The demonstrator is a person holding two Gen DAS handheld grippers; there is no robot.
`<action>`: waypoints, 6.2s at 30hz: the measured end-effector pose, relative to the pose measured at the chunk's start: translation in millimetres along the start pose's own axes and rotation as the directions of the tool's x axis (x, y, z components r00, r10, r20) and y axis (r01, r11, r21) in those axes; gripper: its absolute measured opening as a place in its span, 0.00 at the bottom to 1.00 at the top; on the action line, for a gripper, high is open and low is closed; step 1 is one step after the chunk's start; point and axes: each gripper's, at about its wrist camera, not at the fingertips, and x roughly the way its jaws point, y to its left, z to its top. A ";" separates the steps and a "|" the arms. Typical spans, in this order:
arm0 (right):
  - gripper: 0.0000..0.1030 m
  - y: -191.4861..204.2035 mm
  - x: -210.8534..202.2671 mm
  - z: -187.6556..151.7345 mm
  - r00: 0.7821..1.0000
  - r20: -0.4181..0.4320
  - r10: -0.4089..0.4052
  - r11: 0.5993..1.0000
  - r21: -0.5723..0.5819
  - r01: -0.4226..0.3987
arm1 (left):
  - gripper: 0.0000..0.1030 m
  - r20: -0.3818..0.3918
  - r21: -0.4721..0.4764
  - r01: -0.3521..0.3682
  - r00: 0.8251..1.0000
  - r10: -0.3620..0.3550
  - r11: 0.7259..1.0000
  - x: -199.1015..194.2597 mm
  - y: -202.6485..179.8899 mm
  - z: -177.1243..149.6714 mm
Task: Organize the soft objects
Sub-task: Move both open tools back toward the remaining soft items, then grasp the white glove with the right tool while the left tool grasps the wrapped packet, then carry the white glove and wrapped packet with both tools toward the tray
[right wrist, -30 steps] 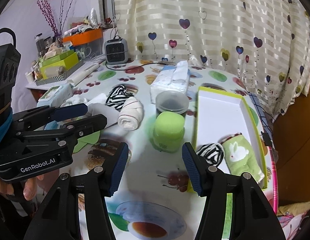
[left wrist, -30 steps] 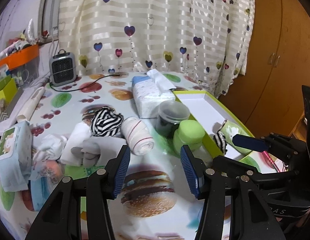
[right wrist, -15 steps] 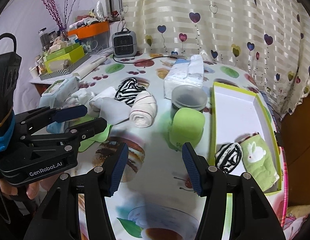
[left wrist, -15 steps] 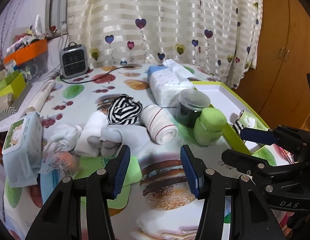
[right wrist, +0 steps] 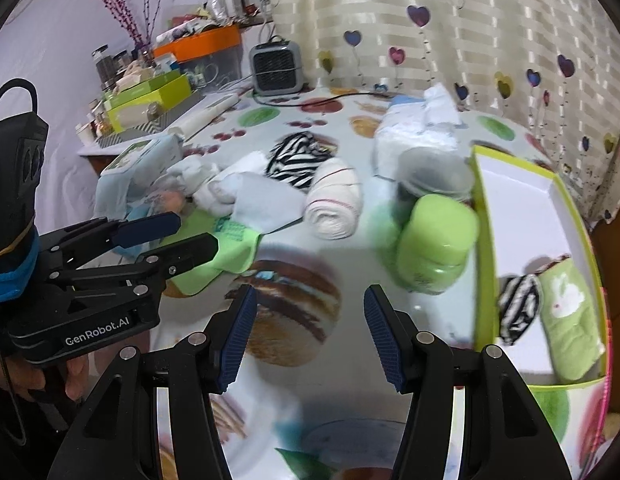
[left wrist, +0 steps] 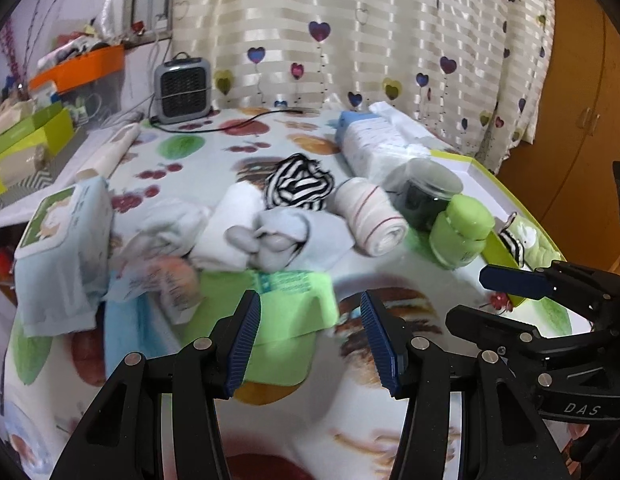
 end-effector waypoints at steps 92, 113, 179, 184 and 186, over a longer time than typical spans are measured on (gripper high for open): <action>0.29 32.0 20.2 54.9 0.980 0.158 0.120 0.992 -0.060 -0.111 | 0.22 0.078 -0.076 -0.057 0.995 0.063 0.996 -21.8 37.8 25.6; 0.29 9.6 -39.1 36.1 0.966 0.252 0.062 0.998 -0.002 -0.064 | 0.22 0.137 -0.034 0.000 0.991 0.004 0.999 -54.0 7.5 28.3; 0.29 -145.1 -40.9 -28.9 0.967 0.099 -0.235 0.936 0.292 0.197 | 0.22 0.084 0.143 0.163 0.981 -0.176 0.976 -9.5 -93.2 55.5; 0.29 -145.5 -38.7 -26.0 0.967 0.104 -0.234 0.936 0.291 0.196 | 0.22 0.077 0.151 0.172 0.980 -0.185 0.973 -7.2 -97.8 56.6; 0.29 -146.2 -37.1 -23.4 0.966 0.105 -0.238 0.934 0.299 0.197 | 0.22 0.075 0.158 0.175 0.979 -0.189 0.972 -6.9 -100.6 56.3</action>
